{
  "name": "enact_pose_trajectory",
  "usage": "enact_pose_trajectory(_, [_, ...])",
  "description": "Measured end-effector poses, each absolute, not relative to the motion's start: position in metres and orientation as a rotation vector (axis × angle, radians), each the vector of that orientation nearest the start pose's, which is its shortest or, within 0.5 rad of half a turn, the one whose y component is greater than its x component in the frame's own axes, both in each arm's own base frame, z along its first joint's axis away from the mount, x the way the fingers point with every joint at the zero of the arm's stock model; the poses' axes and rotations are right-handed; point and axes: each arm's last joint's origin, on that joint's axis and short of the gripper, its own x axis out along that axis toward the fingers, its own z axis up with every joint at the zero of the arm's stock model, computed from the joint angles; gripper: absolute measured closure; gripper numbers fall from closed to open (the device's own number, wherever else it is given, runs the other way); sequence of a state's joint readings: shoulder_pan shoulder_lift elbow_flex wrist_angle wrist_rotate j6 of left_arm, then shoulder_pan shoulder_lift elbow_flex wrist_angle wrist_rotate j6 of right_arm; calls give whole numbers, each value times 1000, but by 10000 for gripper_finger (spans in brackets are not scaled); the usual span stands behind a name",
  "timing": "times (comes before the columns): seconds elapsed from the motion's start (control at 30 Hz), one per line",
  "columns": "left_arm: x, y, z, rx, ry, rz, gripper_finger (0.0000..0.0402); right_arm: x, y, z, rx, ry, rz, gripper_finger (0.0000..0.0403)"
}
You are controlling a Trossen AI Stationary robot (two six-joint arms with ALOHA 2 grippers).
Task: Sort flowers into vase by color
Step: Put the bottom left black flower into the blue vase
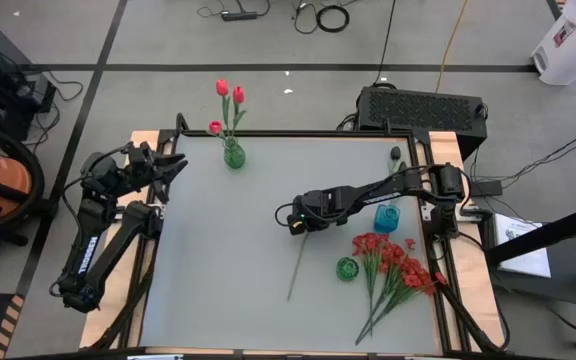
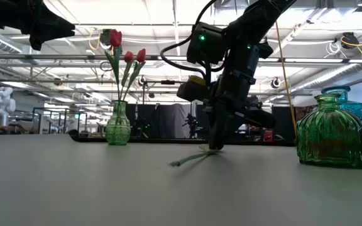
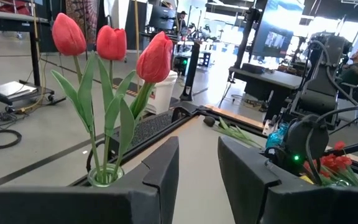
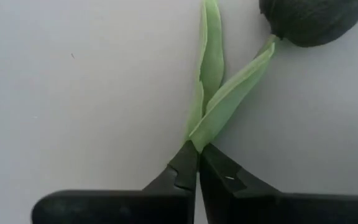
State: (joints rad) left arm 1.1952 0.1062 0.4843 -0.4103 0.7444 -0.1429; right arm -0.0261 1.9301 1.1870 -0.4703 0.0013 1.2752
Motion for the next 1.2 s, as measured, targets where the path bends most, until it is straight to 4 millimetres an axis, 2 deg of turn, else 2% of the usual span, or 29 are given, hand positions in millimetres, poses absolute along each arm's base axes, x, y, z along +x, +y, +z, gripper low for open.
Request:
enact_pose_trajectory(0.23, [37,41,275,-168,-14,451,283,367,-10,140,1040,1021,-774,400])
enact_pose_trajectory(0.37, [37,41,275,-169,-14,452,283,365,-12,148,989,977,-796,402])
enact_pose_trajectory(0.83, [37,41,275,-171,-13,451,283,350,-8,206,807,793,-765,403])
enact_pose_trajectory(1.2, [37,41,275,-177,-14,452,283,324,9,260,554,613,-779,403])
